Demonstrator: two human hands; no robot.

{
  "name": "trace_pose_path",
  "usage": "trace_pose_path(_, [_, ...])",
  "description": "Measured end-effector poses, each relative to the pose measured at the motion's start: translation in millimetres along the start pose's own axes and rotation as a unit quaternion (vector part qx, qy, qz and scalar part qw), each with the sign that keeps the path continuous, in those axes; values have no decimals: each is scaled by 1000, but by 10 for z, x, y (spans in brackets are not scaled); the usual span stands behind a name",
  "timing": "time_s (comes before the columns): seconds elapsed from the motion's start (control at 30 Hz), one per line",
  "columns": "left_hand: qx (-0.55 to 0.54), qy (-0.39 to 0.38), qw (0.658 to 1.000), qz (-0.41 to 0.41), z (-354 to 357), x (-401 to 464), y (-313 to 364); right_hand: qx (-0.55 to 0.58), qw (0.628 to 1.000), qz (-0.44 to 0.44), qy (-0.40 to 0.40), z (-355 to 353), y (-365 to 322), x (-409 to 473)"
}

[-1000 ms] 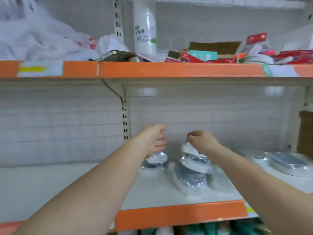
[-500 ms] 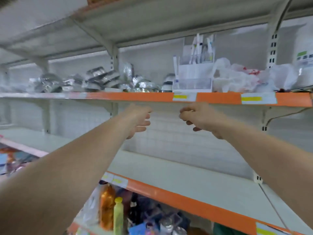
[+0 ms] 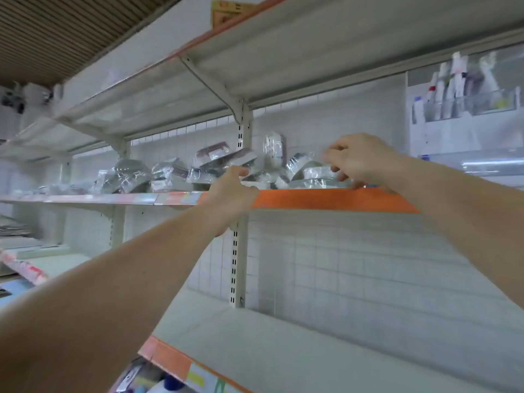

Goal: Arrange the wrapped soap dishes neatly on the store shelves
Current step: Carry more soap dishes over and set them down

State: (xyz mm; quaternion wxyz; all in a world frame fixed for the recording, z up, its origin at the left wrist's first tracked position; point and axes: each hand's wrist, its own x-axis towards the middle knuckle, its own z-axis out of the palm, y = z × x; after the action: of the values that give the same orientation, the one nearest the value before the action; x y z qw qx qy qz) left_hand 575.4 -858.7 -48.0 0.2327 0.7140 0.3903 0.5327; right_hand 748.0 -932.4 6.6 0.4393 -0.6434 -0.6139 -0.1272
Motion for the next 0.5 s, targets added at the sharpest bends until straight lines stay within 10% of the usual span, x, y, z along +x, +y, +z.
trace_pose_path(0.3, [168,-23,979,109,-56,1142,-446,-295,954,31,-51,812,-48,926])
trace_pose_path(0.5, [194,-147,965,98,8,1768,-686,-269,921,223,-171,1002,-81,1066])
